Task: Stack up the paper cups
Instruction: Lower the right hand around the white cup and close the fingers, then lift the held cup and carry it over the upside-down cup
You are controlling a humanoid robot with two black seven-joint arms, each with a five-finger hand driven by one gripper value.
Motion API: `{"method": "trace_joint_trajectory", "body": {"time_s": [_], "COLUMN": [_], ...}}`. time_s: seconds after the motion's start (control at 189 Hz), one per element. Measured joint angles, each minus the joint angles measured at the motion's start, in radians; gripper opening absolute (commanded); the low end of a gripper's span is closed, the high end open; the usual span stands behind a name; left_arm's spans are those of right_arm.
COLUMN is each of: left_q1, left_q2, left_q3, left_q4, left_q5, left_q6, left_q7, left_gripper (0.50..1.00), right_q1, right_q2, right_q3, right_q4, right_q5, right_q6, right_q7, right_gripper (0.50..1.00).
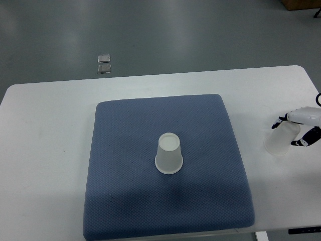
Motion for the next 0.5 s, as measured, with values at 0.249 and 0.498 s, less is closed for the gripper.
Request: {"method": "trace_joint_trajectory", "body": {"time_s": [0.249,0.498], "left_q1": [0.000,0.000], "left_q2": [0.000,0.000], "left_q3": [0.000,0.000], "left_q4": [0.000,0.000], "left_q5": [0.000,0.000], "left_q6": [0.001,0.000], "left_q7": [0.000,0.000], "left_gripper": [1.000,1.000], "right_q1": [0.020,0.131], "right_q2": [-0.010,-0.014], "right_q3": [0.016,0.020], "right_q4": [0.008,0.082], "right_q5": [0.012,0.053], "right_q6": [0.006,0.038], "right_q7": [0.031,0.046], "right_gripper": [0.682,0.682]}}
